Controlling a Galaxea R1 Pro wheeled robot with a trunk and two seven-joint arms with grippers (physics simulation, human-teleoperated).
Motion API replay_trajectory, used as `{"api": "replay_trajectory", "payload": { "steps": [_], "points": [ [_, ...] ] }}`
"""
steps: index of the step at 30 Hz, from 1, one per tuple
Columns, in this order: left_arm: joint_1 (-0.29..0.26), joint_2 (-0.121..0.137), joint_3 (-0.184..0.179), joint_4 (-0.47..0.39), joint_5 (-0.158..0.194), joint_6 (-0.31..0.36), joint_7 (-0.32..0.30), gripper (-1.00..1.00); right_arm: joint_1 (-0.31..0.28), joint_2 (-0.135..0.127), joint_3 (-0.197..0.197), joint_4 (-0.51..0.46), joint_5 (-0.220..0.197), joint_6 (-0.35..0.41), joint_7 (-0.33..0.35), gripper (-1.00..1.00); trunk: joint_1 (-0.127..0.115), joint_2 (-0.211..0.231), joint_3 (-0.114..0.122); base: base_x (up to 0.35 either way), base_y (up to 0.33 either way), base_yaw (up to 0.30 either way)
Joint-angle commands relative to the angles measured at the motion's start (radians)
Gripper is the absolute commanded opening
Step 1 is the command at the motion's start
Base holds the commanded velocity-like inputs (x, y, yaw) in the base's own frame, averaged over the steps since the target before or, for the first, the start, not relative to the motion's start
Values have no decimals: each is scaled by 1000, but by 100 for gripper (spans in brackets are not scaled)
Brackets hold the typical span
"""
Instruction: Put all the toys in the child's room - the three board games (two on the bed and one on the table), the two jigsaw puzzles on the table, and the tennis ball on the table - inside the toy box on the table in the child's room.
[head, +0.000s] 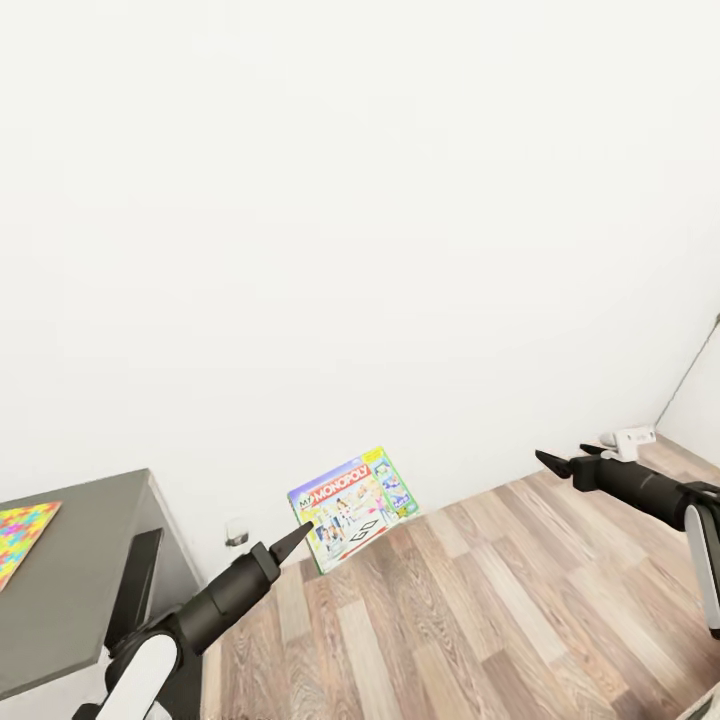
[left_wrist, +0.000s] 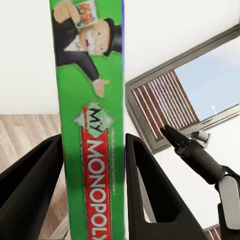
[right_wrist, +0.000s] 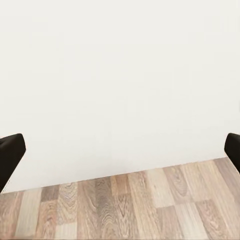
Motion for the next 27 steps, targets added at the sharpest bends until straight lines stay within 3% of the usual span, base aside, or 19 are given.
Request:
{"api": "replay_trajectory", "payload": {
  "steps": [1,11,27],
  "points": [
    [-1,0,-1,1,13,8,1,-100,-1,0,-2,-1,6,4,8,100,-4,7,2,0,0,293],
    [-1,-10,-1,25,9,6,6,-100,-1,0,-3,-1,7,5,8,100,-42,77,34,0,0,287],
    [-1,-3,1,16,12,7,4,-100,-1,0,-3,-1,7,6,8,100,-104,189,84,0,0,293]
  ]
}}
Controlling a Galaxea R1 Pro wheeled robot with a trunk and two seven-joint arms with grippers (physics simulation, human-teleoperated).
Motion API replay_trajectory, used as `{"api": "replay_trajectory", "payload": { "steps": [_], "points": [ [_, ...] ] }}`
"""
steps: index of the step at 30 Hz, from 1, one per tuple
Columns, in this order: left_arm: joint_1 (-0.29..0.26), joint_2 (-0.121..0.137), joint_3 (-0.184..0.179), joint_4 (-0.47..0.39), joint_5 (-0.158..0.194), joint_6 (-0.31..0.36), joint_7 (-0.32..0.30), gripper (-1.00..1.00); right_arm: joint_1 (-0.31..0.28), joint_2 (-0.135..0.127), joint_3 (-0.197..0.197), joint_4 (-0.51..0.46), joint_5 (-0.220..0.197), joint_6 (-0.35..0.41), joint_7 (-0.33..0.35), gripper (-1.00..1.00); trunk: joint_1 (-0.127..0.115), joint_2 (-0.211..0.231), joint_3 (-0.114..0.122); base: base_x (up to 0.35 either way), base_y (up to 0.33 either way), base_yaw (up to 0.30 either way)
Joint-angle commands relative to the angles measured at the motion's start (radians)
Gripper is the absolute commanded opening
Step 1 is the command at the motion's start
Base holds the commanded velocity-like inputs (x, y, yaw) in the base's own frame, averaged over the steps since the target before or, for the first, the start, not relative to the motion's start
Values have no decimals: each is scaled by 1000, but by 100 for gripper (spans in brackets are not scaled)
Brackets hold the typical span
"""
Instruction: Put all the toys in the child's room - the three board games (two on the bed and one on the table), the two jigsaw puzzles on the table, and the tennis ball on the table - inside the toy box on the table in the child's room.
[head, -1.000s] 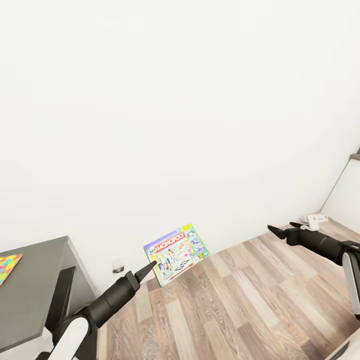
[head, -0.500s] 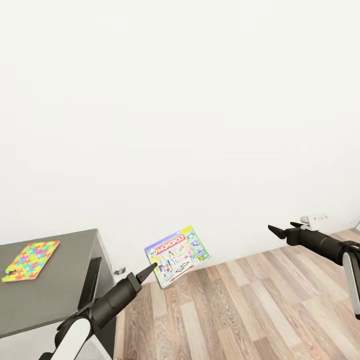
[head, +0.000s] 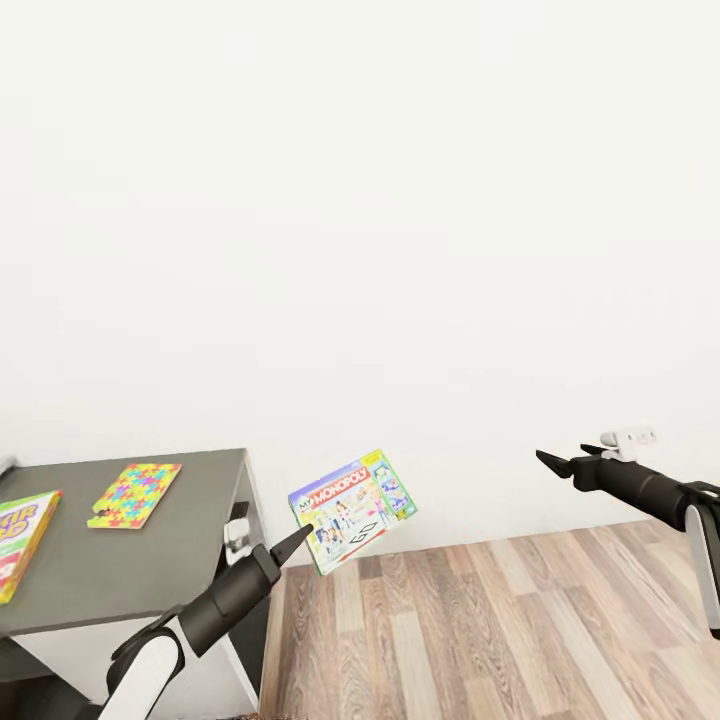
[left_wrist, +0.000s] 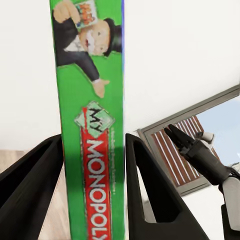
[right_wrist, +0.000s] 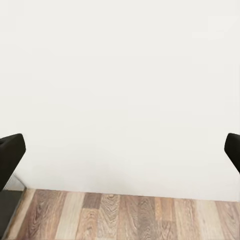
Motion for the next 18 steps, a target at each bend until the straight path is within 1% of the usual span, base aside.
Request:
{"api": "replay_trajectory", "payload": {
  "steps": [1,18],
  "points": [
    [-1,1,-1,-1,13,8,1,-100,-1,0,-2,-1,6,5,9,100,-4,7,2,0,0,293],
    [-1,4,1,-6,16,9,-1,-100,-1,0,-2,-1,6,5,9,100,-69,126,55,0,0,293]
  ]
}}
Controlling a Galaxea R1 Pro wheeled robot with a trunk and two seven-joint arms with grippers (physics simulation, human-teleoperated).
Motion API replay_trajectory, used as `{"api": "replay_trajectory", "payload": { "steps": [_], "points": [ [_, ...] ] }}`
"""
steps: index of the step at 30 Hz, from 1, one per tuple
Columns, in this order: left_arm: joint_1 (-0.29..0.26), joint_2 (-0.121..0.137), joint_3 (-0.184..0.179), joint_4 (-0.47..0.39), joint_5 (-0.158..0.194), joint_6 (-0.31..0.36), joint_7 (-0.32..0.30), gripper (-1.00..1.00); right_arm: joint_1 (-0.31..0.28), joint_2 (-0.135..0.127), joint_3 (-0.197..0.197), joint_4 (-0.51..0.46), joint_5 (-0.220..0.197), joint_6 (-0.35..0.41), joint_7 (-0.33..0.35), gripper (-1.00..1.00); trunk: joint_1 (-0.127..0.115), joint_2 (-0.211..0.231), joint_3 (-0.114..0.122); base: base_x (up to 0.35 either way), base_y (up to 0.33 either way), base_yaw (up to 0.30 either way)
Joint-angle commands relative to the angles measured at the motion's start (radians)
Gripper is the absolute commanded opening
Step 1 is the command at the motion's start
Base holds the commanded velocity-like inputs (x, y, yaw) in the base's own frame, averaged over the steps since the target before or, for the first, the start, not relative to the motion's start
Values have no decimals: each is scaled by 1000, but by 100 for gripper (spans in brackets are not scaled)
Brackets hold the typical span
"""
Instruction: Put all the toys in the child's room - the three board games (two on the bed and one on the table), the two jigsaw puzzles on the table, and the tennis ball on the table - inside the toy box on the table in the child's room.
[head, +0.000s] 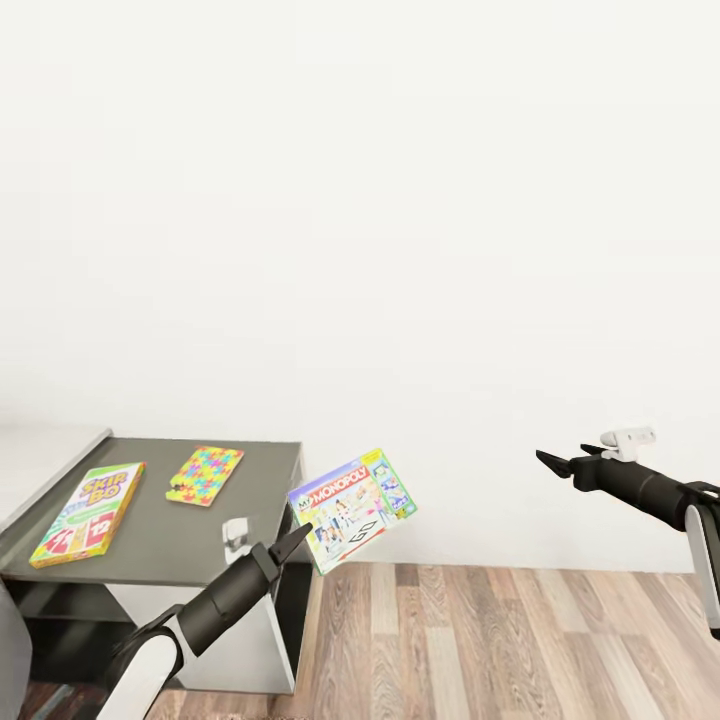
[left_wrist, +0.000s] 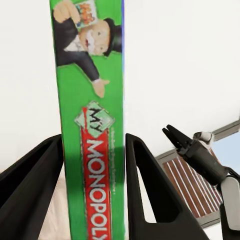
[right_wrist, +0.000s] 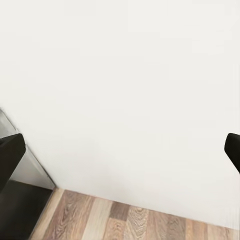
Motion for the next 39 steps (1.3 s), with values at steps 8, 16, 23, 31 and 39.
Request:
{"api": "replay_trajectory", "payload": {
  "steps": [8,16,23,31,39],
  "points": [
    [-2,-4,-1,13,12,6,4,-100,-1,-6,-2,-1,7,-9,9,100,-31,55,24,0,0,162],
    [-2,-1,-1,13,11,6,3,-100,-2,0,-3,-2,7,8,10,100,-61,111,49,0,0,4],
    [-2,0,-1,13,9,6,3,-100,-3,0,-6,-2,7,41,10,100,-88,160,71,0,0,45],
    [-2,0,-1,13,9,6,3,-100,-6,0,-8,-2,7,54,7,100,-119,216,96,0,0,244],
    [-162,-14,62,29,28,114,206,-100,-85,41,6,-1,14,209,-19,100,-150,272,121,0,0,289]
  ]
}}
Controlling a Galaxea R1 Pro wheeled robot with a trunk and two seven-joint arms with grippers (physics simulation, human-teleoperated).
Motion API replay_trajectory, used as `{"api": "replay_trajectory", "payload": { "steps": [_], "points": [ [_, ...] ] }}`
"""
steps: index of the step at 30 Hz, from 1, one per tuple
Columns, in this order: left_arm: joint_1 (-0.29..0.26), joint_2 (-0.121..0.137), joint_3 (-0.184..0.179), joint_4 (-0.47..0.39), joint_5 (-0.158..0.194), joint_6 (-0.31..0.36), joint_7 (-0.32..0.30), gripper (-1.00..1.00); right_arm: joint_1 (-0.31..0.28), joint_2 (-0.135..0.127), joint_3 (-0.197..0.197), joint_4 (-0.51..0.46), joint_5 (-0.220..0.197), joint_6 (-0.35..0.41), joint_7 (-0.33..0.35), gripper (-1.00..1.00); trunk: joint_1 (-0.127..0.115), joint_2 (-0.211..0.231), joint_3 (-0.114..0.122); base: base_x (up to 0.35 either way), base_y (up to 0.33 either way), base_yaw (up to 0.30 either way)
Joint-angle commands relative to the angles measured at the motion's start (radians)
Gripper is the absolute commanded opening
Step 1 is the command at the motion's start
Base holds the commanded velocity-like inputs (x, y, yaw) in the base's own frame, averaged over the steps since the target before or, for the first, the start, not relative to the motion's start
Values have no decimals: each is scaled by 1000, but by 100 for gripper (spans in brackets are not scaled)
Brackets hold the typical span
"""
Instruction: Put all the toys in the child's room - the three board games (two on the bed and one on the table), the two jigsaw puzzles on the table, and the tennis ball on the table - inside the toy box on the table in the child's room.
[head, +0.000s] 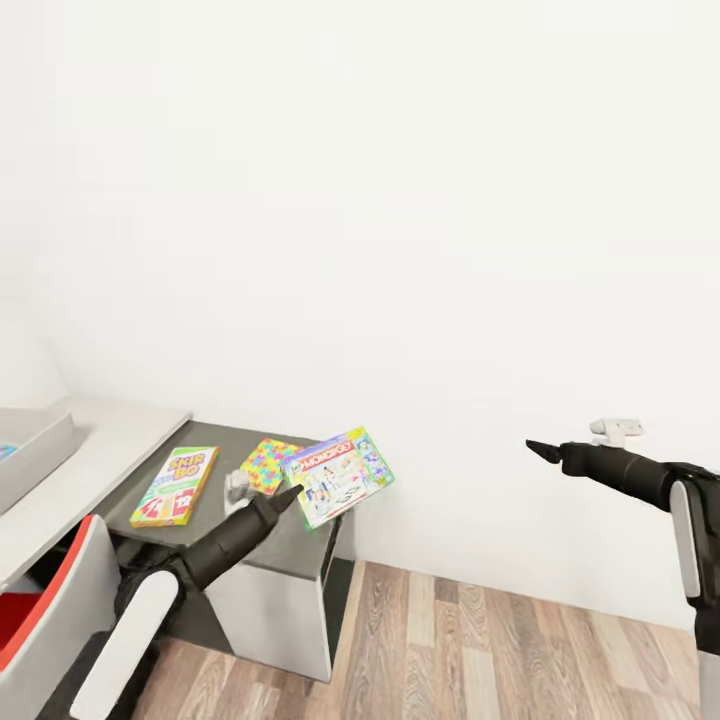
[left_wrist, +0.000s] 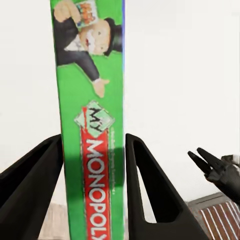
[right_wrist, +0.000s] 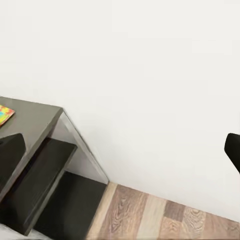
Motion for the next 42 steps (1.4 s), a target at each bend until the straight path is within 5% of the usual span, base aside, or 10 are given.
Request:
{"api": "replay_trajectory", "payload": {
  "steps": [1,2,5,6,11,18,19,22,26,42],
  "points": [
    [-52,1,3,12,39,22,37,-100,-13,21,19,-1,13,26,-21,100,-4,6,2,0,0,292],
    [-124,9,6,26,129,43,81,-100,-28,43,47,-1,17,43,-76,100,-8,13,5,0,0,287],
    [-153,23,13,33,173,52,101,-100,-35,52,58,-1,19,49,-99,100,-19,34,14,0,0,284],
    [-160,49,32,32,191,55,106,-100,-36,56,62,-1,20,48,-105,100,-23,41,17,0,0,281],
    [-141,96,105,23,212,62,102,-100,-35,58,68,-1,21,45,-109,100,-42,76,33,0,0,280],
    [-148,118,250,21,218,157,104,-100,-36,57,69,-1,21,43,-107,100,-69,125,55,0,0,277],
    [-173,157,340,21,225,216,105,-100,-36,57,69,-2,21,43,-107,100,-73,132,58,0,0,276],
    [-181,183,413,28,244,242,109,-100,-37,57,69,-2,21,43,-107,100,-84,153,67,0,0,275],
    [-185,188,441,48,253,251,112,-100,-37,56,70,-1,21,43,-107,100,-100,181,79,0,0,268],
    [-182,195,453,53,249,253,111,-100,-27,56,74,-1,21,-12,-64,100,-161,293,128,0,0,36]
  ]
}}
